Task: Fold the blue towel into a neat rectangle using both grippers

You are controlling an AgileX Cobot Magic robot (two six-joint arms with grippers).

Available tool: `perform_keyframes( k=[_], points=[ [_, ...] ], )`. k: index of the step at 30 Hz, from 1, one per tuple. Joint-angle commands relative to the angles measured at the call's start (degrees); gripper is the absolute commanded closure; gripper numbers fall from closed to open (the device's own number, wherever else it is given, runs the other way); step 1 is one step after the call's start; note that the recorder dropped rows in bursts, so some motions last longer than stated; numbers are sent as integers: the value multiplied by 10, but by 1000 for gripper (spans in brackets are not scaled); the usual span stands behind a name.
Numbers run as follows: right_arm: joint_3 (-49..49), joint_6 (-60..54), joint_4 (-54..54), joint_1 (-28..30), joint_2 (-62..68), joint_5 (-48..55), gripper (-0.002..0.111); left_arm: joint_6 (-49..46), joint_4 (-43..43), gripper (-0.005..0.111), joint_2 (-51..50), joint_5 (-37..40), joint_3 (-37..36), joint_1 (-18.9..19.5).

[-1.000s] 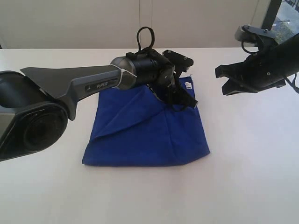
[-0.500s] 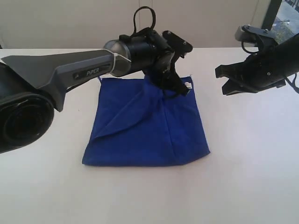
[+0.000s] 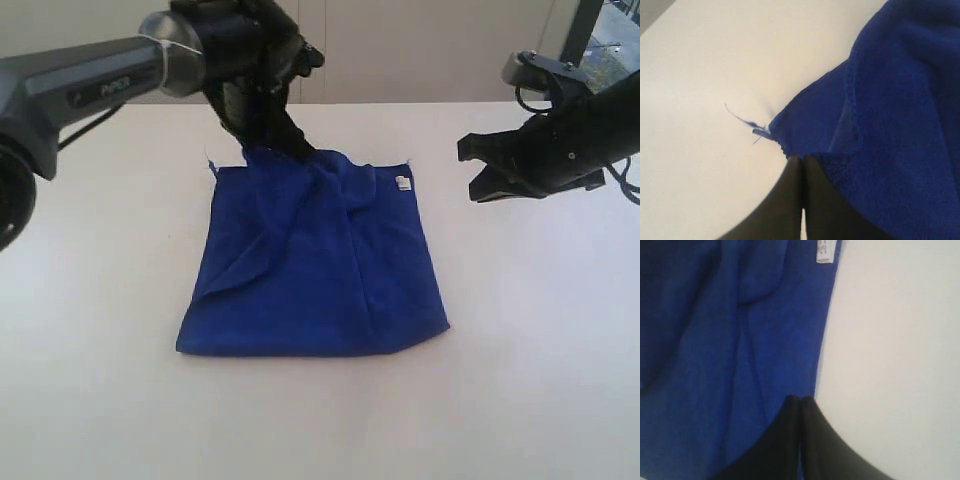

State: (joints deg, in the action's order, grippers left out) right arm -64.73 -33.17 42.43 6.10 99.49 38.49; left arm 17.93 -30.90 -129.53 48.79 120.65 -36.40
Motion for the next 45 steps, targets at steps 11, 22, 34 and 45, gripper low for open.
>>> perform_keyframes(
  k=[11,22,34,45],
  points=[
    [-163,-16,104,-37,150,1,108,-104,108,107,7,-3,1,79],
    [-285,-29,121,-61,273,1,108,-166,62,107,-26,66,1,119],
    [-360,-42,204,-96,331,7,82,-179,72,107,-31,89,1,119],
    [-468,77,220,-78,421,62,77,-182,89,107,-31,78,1,118]
  ],
)
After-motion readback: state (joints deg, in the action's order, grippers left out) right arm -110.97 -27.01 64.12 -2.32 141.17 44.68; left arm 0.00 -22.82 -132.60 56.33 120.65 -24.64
